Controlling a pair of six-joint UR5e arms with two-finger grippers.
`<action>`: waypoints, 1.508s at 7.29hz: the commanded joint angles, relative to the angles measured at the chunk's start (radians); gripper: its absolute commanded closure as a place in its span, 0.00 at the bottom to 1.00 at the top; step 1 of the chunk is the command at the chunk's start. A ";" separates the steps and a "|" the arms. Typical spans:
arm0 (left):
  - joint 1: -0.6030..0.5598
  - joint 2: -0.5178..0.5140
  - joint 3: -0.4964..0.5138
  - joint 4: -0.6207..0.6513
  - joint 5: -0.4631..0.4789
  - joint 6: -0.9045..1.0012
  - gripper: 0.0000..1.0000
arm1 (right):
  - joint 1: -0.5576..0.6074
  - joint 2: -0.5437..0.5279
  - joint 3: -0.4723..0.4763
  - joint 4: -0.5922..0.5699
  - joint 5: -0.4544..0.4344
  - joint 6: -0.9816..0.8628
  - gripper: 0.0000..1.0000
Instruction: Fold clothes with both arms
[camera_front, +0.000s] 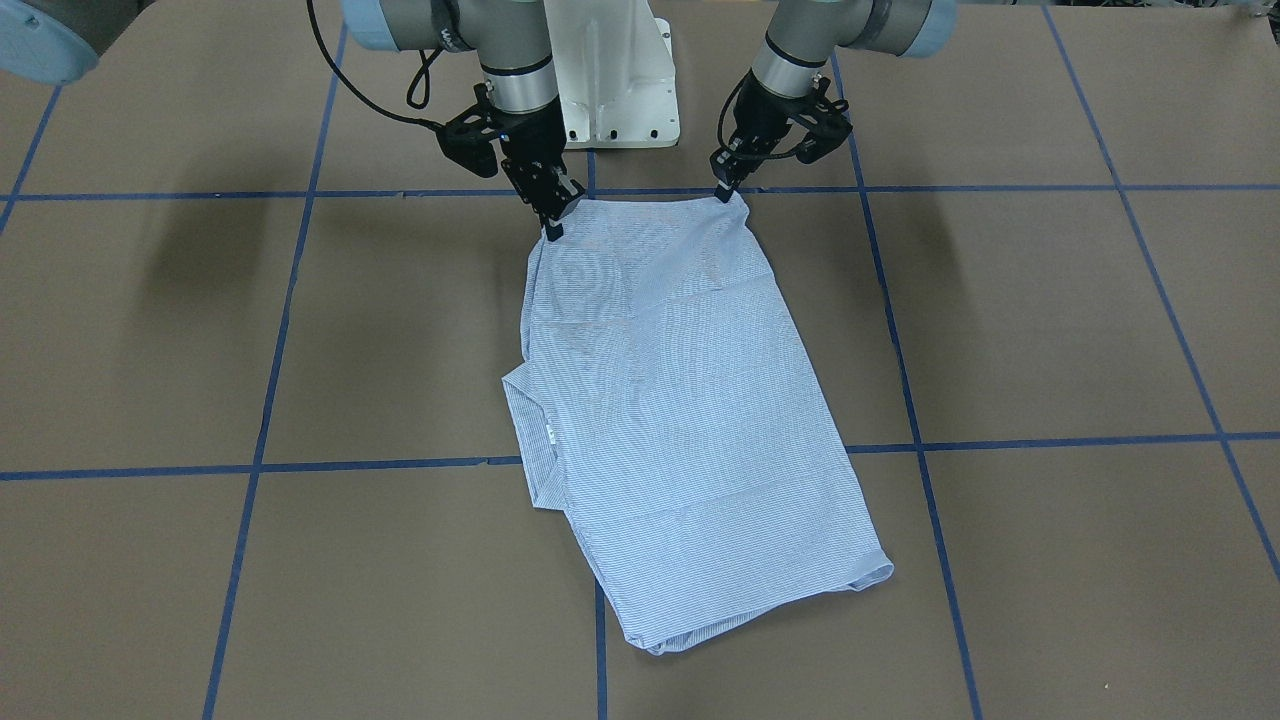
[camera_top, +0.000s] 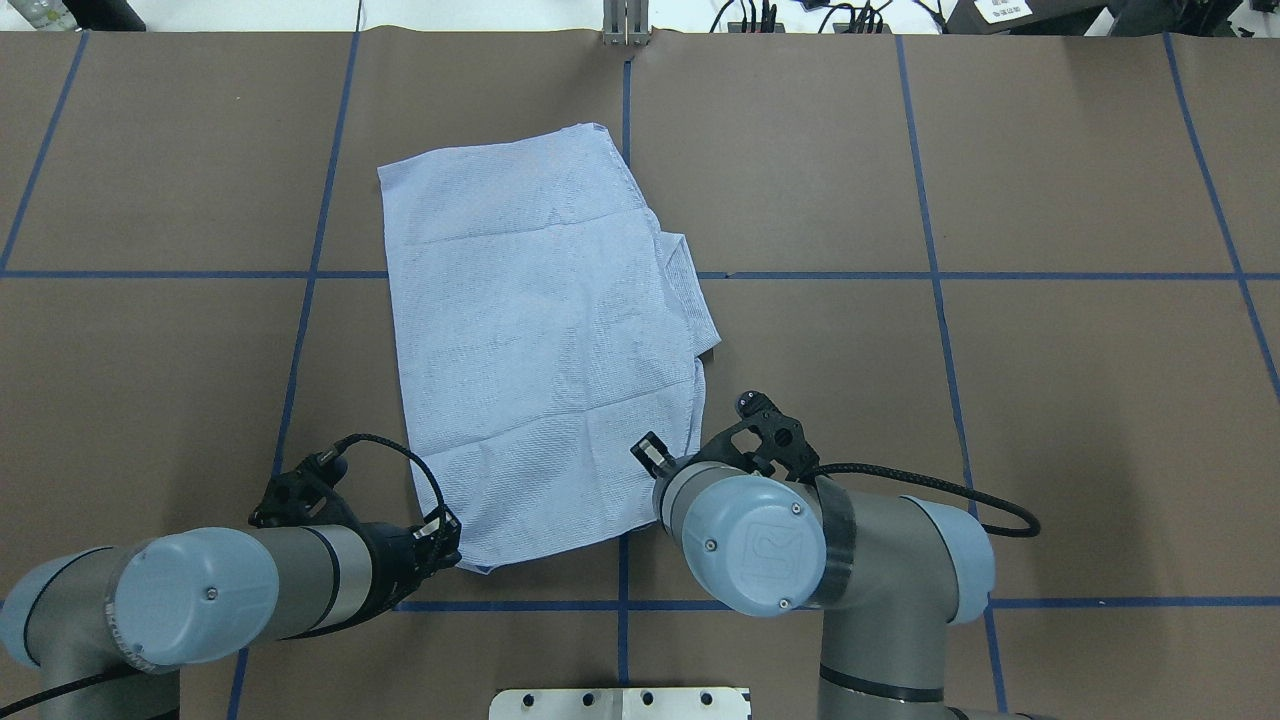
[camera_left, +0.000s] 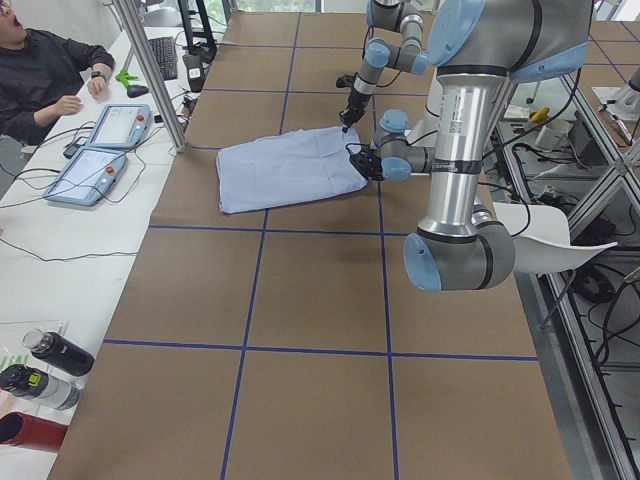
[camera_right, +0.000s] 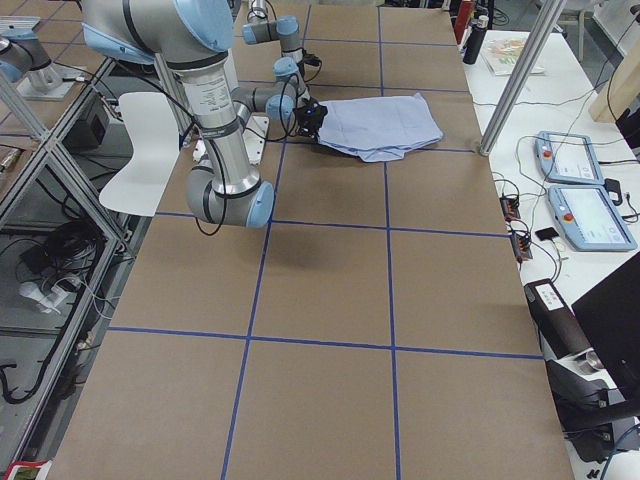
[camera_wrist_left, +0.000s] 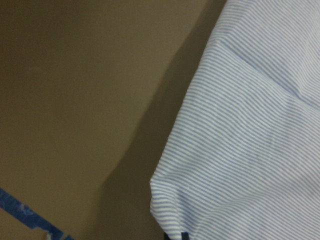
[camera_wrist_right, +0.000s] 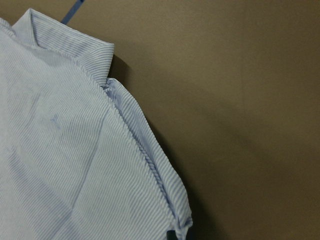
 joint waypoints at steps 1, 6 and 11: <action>0.004 0.005 -0.131 0.009 -0.009 0.018 1.00 | -0.096 -0.035 0.209 -0.151 -0.040 0.000 1.00; 0.012 -0.085 -0.336 0.308 -0.083 0.050 1.00 | -0.132 -0.027 0.412 -0.433 -0.103 -0.015 1.00; -0.304 -0.267 -0.043 0.362 -0.075 0.383 1.00 | 0.141 0.071 0.062 -0.235 -0.097 -0.262 1.00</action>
